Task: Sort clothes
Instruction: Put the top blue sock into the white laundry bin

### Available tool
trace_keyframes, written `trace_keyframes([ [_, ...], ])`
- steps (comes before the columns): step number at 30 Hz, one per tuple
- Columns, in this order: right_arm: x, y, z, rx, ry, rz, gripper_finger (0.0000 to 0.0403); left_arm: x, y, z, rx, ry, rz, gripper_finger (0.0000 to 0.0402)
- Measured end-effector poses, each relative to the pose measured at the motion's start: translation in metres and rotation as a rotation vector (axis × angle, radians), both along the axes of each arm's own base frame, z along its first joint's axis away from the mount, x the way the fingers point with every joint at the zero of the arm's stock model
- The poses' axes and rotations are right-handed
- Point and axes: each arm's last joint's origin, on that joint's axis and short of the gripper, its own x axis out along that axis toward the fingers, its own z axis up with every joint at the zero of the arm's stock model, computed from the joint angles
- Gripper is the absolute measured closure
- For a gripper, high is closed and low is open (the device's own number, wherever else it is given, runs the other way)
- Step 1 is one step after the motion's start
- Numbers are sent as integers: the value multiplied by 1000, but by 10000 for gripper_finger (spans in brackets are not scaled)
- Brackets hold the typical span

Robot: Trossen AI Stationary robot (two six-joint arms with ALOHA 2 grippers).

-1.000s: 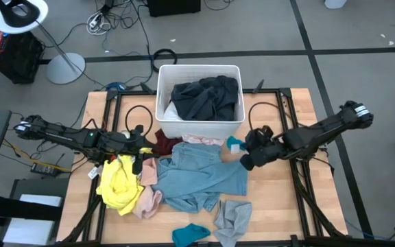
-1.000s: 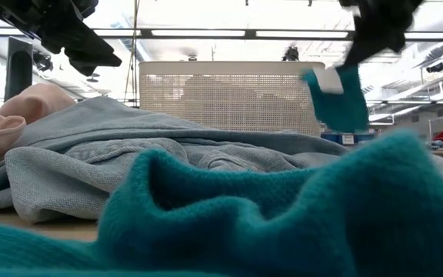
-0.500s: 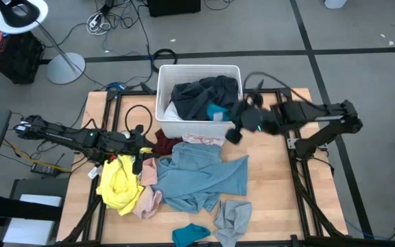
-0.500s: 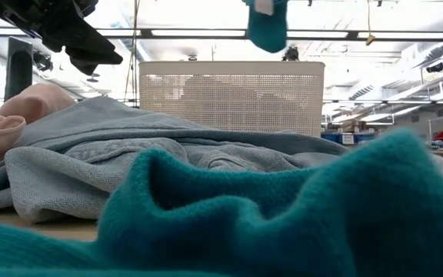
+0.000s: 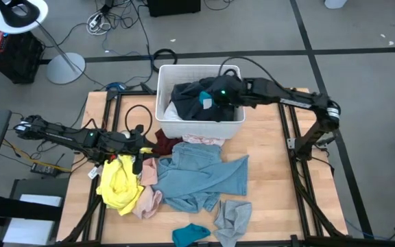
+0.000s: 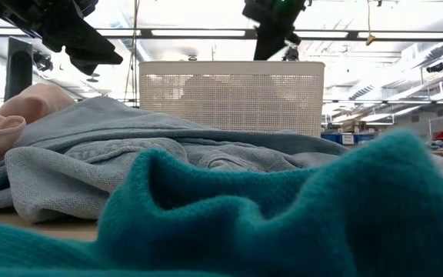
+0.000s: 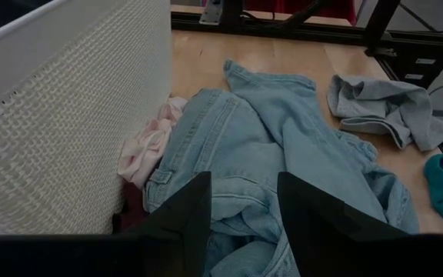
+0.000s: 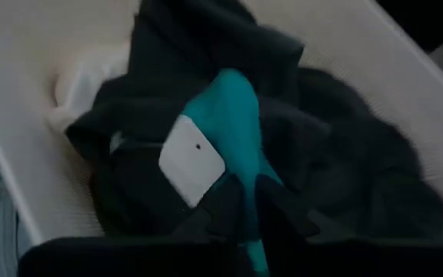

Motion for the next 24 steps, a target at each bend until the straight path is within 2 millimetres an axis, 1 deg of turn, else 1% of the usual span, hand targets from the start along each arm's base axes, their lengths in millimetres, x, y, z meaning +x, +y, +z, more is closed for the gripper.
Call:
trace_keyframes([
  [4,5,-7,-10,48,14,-6,333,0,0,0,0,-2,0,246],
  [9,2,-7,-9,54,31,-10,301,1,0,3,-7,-33,0,246],
  [16,-13,0,0,76,57,-23,272,3,-1,7,-50,-81,12,246],
  [20,-23,7,5,76,87,-16,268,3,-1,7,-96,-82,30,246],
  [24,-36,16,15,50,90,-13,269,3,-1,6,-146,-76,39,246],
])
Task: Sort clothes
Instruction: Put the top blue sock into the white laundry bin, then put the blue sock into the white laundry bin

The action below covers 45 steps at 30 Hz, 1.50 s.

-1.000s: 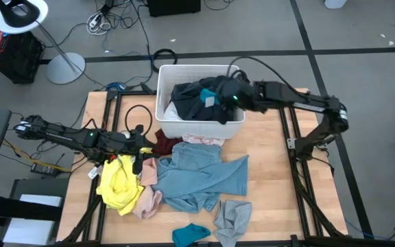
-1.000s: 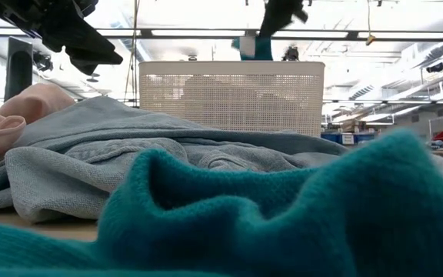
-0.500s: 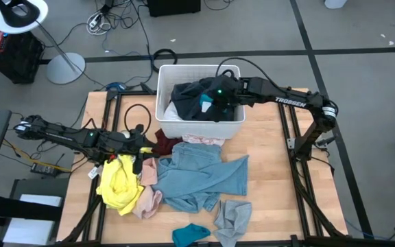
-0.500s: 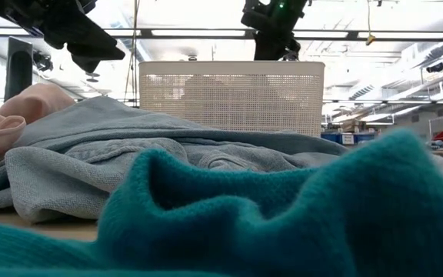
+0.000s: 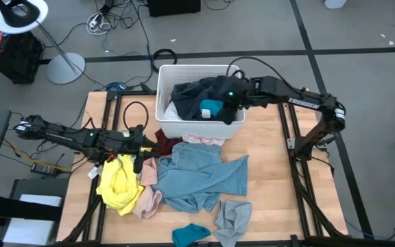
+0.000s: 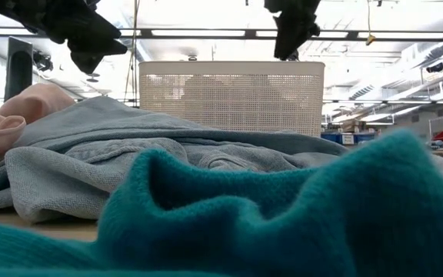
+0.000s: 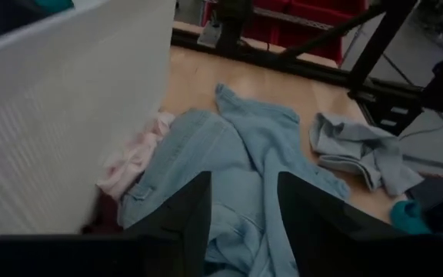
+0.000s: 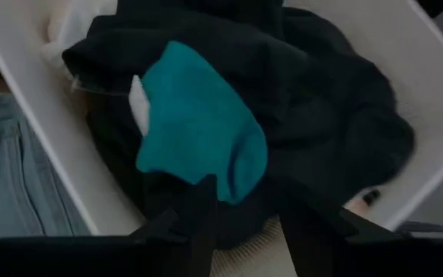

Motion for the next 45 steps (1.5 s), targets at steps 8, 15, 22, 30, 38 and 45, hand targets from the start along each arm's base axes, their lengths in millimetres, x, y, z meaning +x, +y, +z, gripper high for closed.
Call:
trace_keyframes([
  [8,-44,27,15,-59,-33,-40,267,12,-9,-7,-54,30,-57,246],
  [15,-94,57,-12,17,-146,-99,269,30,-27,-15,-68,92,-114,246],
  [22,-132,85,-62,142,-200,-156,270,50,-57,1,-4,174,-147,246],
  [30,-142,117,-119,226,-285,-153,271,75,-108,4,34,336,-130,246],
  [38,-134,156,-144,251,-397,-45,275,95,-158,-7,-58,408,-109,246],
  [45,-129,188,-150,264,-460,56,277,105,-205,-31,-154,498,-72,246],
])
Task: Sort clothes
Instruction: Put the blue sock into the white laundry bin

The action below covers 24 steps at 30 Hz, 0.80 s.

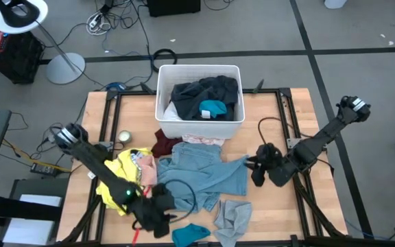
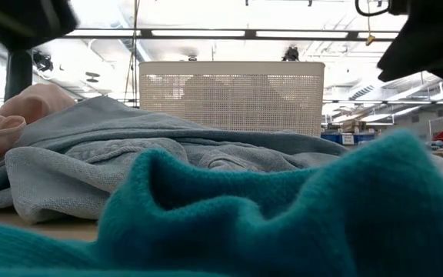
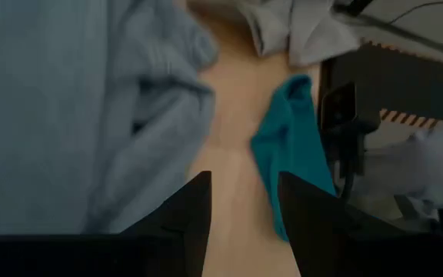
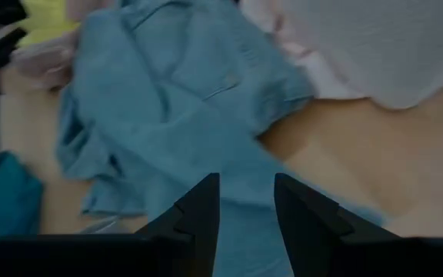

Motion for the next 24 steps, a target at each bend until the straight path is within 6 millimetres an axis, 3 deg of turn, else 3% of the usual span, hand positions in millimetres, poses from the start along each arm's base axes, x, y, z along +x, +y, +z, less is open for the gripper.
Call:
trace_keyframes([
  [11,5,49,-22,93,-39,96,277,23,-43,-28,-67,124,78,246],
  [17,5,73,-34,137,-66,149,277,29,-50,-47,-82,164,130,246],
  [24,2,88,-44,151,-92,140,277,34,-56,-69,-118,191,176,246],
])
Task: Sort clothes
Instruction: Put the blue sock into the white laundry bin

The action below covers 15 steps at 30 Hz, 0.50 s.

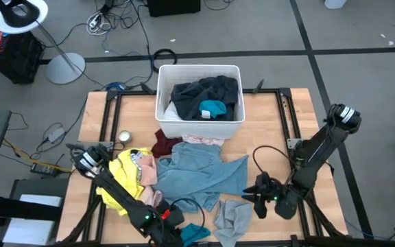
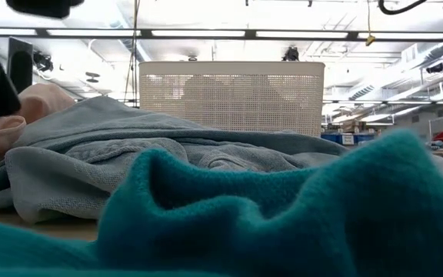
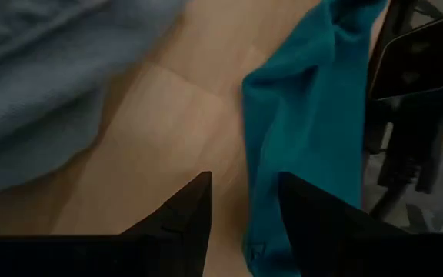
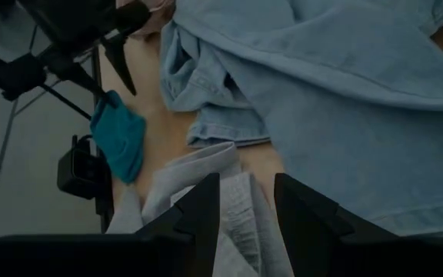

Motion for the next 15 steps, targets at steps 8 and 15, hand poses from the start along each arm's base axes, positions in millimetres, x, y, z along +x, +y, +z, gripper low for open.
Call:
trace_keyframes([
  [8,0,5,-4,3,-13,3,277,1,-1,-14,28,11,34,314],
  [15,1,5,-4,-18,-27,-6,277,-6,8,28,155,75,-4,397],
])
